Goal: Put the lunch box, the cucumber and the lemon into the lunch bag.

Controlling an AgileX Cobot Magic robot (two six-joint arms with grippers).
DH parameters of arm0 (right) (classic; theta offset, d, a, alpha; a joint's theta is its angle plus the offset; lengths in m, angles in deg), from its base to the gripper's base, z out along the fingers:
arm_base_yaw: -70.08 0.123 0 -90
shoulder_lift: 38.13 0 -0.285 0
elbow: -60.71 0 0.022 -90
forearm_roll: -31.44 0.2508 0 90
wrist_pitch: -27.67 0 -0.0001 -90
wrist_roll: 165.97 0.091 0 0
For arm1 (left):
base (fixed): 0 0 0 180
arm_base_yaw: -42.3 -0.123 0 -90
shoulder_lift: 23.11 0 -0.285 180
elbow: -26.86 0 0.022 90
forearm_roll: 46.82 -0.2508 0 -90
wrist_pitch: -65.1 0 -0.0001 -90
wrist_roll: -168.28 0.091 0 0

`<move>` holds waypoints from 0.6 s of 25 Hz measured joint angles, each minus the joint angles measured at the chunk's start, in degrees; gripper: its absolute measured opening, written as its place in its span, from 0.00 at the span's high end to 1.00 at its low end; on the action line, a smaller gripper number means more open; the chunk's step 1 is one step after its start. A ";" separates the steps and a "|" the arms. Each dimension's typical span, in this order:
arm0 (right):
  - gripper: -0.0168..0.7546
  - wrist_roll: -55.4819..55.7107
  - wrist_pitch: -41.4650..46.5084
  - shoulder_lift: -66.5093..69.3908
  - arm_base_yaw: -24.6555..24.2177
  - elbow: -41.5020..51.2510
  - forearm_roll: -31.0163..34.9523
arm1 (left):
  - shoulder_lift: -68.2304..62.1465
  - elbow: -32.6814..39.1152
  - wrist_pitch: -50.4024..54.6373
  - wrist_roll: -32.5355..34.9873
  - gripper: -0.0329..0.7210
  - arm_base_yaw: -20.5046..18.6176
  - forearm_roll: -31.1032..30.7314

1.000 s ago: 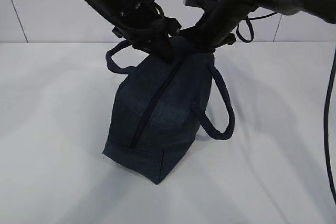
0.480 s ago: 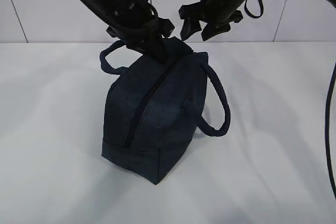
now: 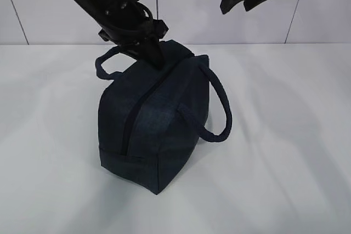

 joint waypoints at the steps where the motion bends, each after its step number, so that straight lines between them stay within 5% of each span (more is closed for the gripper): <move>1: 0.35 0.00 0.09 -1.00 0.00 0.00 -0.15 | 0.00 0.00 0.52 0.00 0.76 -0.14 -0.22; 5: 0.37 0.10 0.34 -5.21 0.00 1.77 -0.49 | 0.57 -0.81 2.38 -0.27 0.56 -0.73 -2.94; 15: 0.37 0.57 0.56 -17.03 0.00 13.72 -0.62 | 4.42 -5.05 7.59 -2.70 0.52 -2.84 -8.46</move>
